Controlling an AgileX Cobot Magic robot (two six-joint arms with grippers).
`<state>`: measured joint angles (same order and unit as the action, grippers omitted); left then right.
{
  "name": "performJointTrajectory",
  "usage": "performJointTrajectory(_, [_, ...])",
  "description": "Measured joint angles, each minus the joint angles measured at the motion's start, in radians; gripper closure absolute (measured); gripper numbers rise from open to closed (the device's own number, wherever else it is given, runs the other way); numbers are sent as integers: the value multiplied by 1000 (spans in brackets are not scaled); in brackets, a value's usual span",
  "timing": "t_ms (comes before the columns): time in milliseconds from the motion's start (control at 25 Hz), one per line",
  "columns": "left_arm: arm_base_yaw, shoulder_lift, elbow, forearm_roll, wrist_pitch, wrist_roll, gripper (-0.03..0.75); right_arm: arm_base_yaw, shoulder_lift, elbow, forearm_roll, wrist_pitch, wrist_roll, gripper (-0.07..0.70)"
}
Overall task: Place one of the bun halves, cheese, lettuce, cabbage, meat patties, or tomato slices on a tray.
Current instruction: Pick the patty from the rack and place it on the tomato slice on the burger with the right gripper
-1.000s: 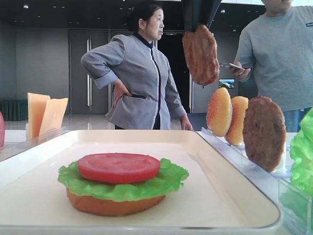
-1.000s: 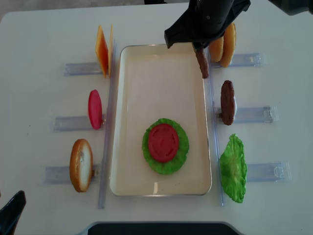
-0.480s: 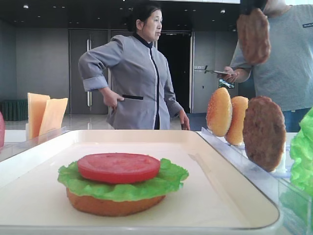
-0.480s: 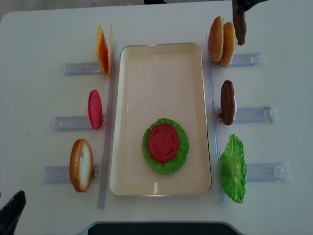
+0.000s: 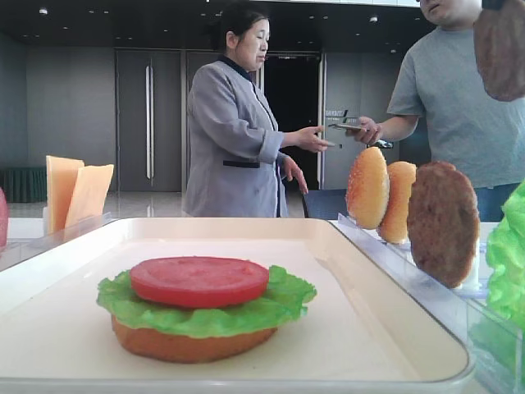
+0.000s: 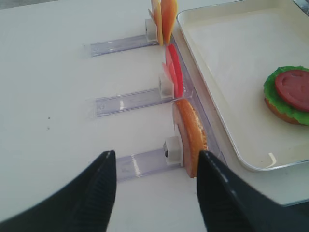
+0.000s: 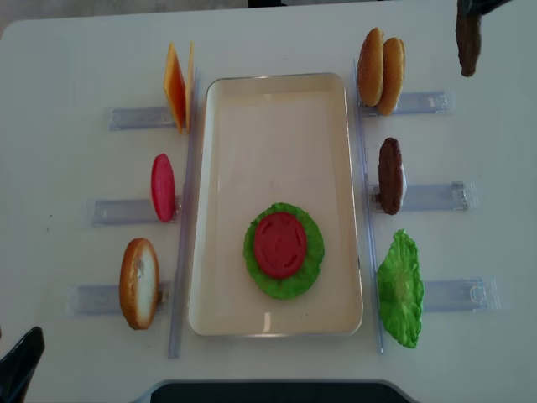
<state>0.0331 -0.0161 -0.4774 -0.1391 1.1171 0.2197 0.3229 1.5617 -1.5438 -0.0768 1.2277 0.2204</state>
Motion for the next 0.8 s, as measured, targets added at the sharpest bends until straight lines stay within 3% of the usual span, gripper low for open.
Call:
performJointTrajectory(400, [0,0,0,0,0,0,307,78,-171,195,53,1,65,510])
performJointTrajectory(800, [0,0,0,0,0,0,307,226,-295,344,58,3,171,510])
